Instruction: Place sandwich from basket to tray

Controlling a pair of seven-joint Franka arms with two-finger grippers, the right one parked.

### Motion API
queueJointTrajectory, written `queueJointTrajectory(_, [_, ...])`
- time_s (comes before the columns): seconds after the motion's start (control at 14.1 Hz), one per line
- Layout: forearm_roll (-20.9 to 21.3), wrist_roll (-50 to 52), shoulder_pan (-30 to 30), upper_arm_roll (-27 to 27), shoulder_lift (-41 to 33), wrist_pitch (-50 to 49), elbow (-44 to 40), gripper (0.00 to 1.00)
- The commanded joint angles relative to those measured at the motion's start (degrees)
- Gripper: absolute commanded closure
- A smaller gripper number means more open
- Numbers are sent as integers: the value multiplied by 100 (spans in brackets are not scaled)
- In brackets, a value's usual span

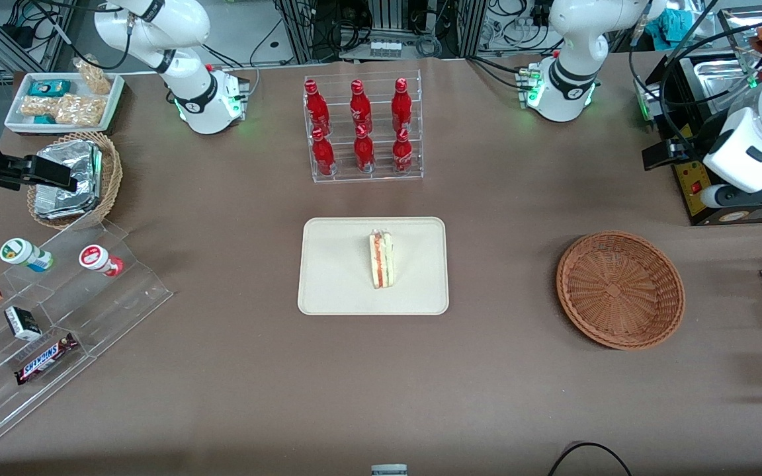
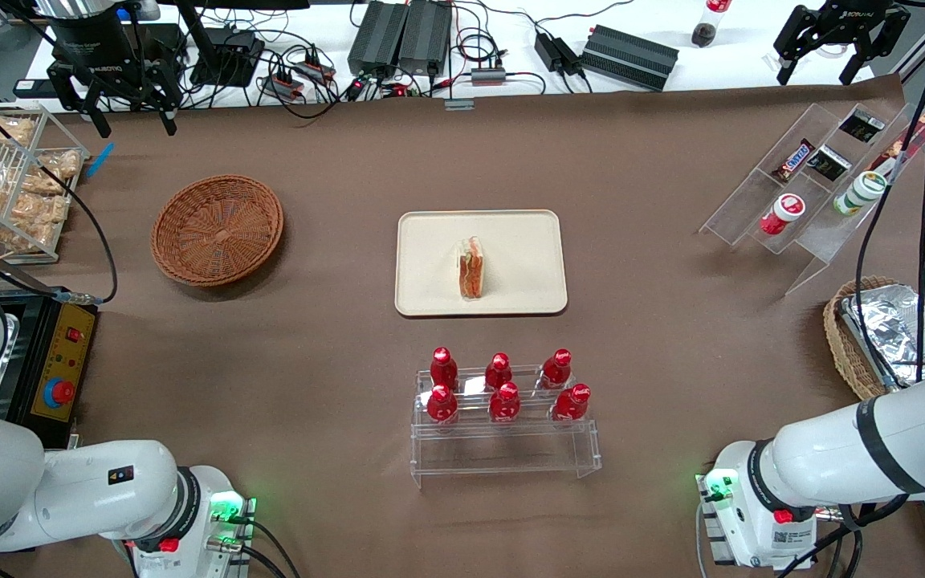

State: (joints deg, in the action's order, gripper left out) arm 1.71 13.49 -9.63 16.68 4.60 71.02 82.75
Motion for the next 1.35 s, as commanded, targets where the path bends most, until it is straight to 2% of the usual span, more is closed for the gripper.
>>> queueJointTrajectory(0.0, [-135, 356, 14, -15, -179, 193, 118, 0])
queueJointTrajectory(0.21, [-135, 365, 101, -94, -337, 176, 118, 0])
queueJointTrajectory(0.35, [-214, 357, 548, -593, -433, 149, 145, 0])
queueJointTrajectory(0.42, [-232, 357, 559, -621, -460, 149, 145, 0])
queueJointTrajectory(0.92, [-206, 357, 524, -560, -416, 185, 48, 0])
queueJointTrajectory(1.13, [-197, 357, 95, -70, -364, 193, 48, 0])
queueJointTrajectory(1.27, [-144, 348, 67, -7, -329, 193, 39, 0])
